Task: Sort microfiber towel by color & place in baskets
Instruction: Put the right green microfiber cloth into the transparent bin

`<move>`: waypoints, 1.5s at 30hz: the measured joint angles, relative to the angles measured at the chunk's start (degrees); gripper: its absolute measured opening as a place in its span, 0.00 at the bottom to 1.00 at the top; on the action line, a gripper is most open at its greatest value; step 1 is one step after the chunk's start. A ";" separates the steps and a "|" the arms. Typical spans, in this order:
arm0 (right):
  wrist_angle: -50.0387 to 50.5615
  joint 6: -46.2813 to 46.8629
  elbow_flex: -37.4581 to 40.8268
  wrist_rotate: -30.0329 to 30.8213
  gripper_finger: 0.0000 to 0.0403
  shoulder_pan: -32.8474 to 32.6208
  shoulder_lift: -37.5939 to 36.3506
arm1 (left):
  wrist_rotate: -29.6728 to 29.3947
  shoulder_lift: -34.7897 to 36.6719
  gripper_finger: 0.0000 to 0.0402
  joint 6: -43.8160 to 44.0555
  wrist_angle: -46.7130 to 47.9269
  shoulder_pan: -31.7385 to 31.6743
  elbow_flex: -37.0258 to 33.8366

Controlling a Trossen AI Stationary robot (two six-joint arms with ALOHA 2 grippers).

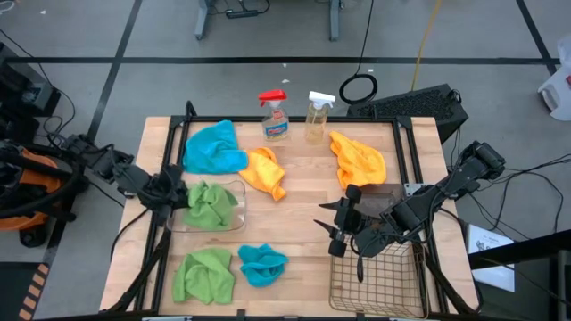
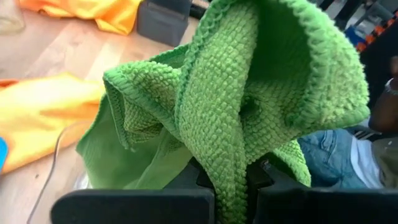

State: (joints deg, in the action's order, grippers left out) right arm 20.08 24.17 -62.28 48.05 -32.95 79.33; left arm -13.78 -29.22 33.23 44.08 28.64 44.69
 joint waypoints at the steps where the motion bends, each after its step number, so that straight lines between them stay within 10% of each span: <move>1: -0.03 0.24 0.00 0.00 0.49 0.00 0.00 | 0.00 -0.59 0.05 0.60 -0.01 0.00 0.00; 32: -1.48 -3.67 0.00 0.04 0.49 -0.04 4.81 | 0.12 -9.98 0.04 6.70 11.90 -1.00 5.46; 45: -6.31 -8.58 0.02 0.11 0.49 0.59 4.81 | -1.30 -18.46 0.04 -8.23 15.01 -5.02 5.44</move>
State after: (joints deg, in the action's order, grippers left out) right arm 13.77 15.59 -62.26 48.17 -32.36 84.14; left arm -15.08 -47.67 25.00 59.09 23.62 50.13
